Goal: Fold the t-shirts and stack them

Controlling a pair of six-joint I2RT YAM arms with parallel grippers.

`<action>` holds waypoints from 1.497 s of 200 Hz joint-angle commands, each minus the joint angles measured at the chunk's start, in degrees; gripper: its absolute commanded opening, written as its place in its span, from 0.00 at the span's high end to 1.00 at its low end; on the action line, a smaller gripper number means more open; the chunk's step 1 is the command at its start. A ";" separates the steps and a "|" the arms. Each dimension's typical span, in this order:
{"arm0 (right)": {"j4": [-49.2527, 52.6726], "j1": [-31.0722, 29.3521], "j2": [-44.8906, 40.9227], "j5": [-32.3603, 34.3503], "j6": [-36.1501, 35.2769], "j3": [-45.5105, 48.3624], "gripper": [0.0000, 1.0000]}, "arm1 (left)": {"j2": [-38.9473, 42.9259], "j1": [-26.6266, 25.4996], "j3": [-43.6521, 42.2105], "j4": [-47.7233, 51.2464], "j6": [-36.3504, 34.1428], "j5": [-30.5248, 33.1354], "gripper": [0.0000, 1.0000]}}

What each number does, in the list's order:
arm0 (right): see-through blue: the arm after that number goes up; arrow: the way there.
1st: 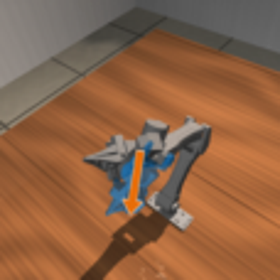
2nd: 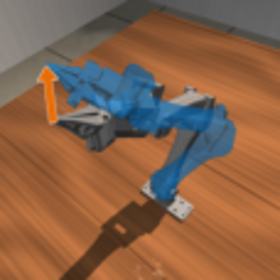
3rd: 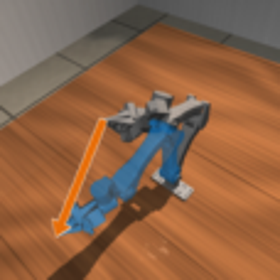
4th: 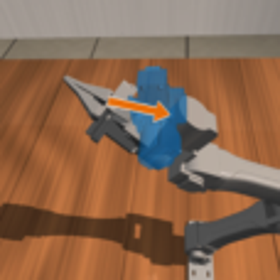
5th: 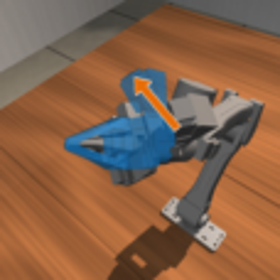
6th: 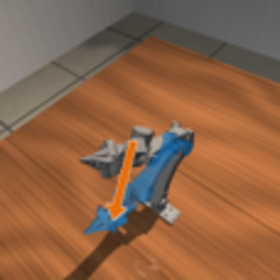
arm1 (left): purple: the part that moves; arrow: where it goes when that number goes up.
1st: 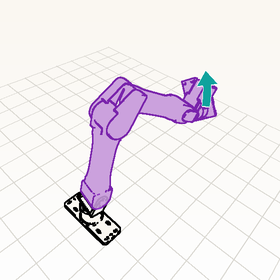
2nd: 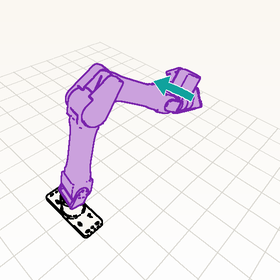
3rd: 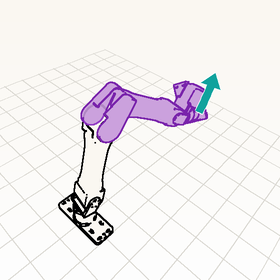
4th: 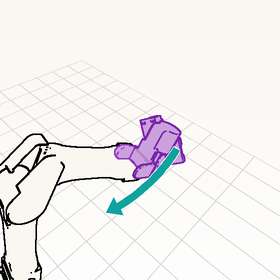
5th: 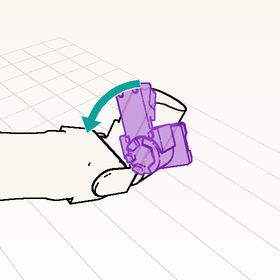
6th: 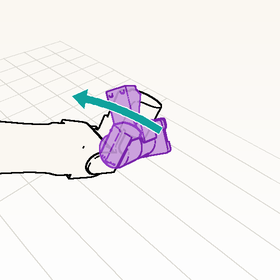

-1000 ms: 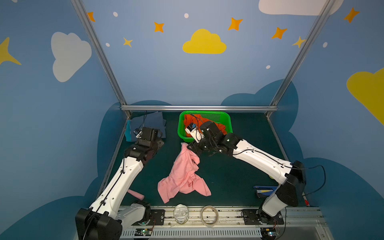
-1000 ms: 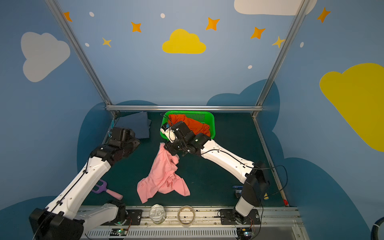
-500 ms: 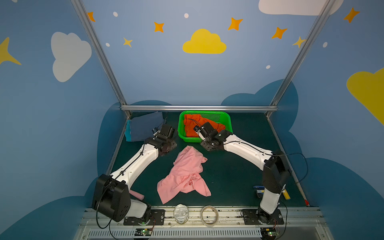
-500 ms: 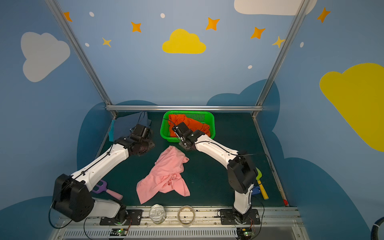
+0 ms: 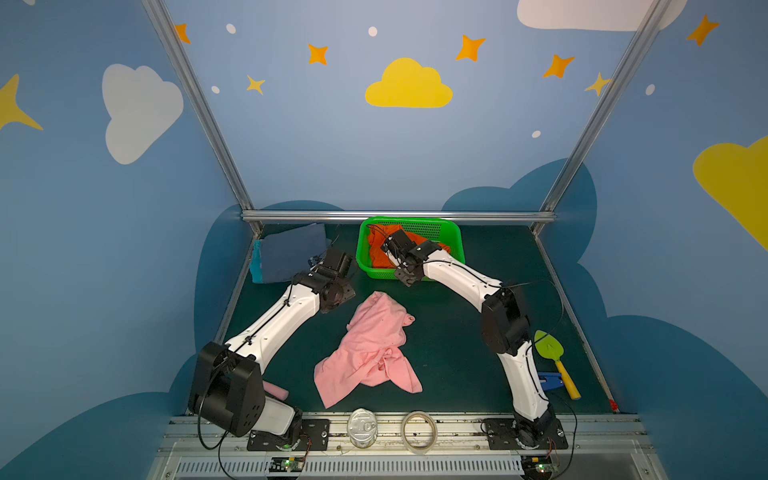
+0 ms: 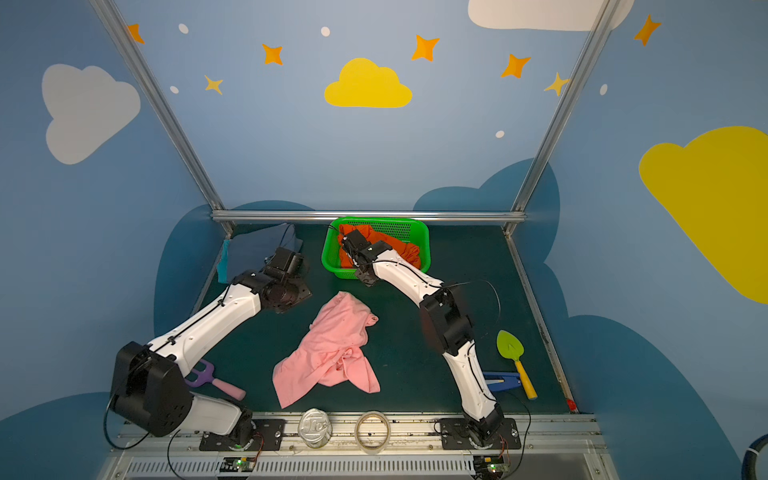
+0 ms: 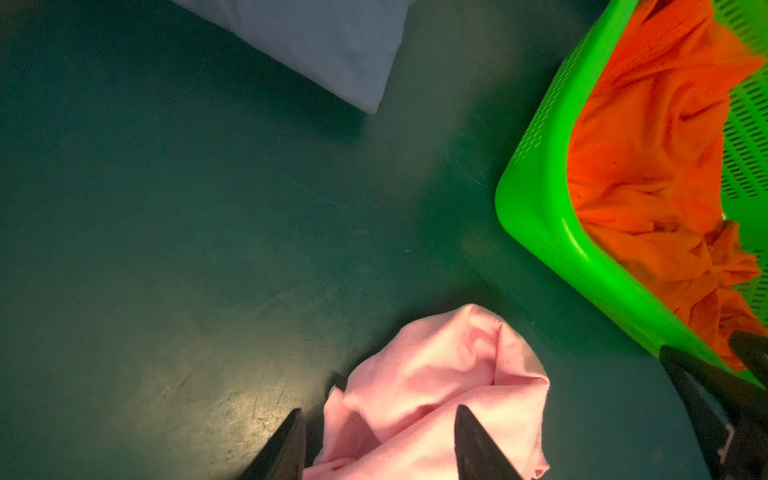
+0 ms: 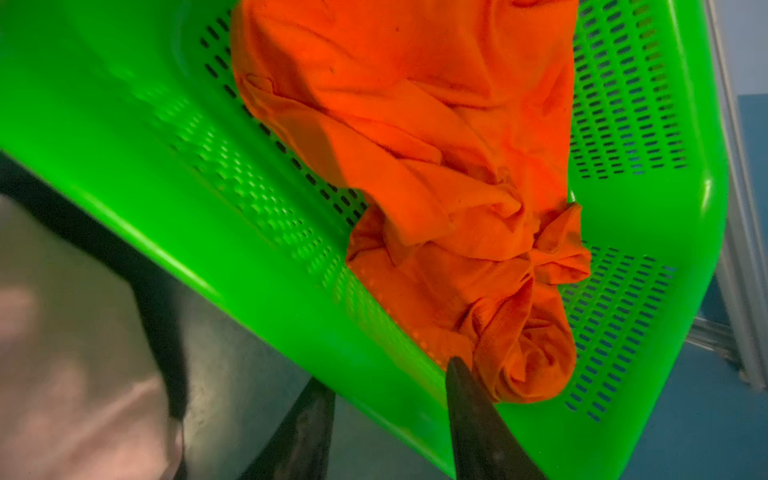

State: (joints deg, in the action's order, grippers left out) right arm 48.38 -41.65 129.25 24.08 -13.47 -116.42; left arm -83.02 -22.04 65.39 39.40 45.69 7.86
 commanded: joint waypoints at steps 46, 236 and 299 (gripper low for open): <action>11.92 1.33 -1.11 -3.42 8.86 -3.23 0.90 | 0.81 -0.11 -0.50 1.57 -1.58 0.17 0.41; 11.33 6.73 -0.21 -14.37 7.98 -2.59 0.41 | 1.93 -0.13 -1.32 1.46 -1.08 -1.38 0.33; 17.93 10.44 2.44 -22.40 10.18 -7.77 0.71 | 2.38 -0.14 -2.10 1.05 -0.76 -1.52 0.30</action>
State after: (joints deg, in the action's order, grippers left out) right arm 63.13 -32.25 130.93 5.72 -3.88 -126.26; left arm -82.04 -22.09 64.40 39.92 44.77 6.07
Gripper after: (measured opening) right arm 0.339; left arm 0.694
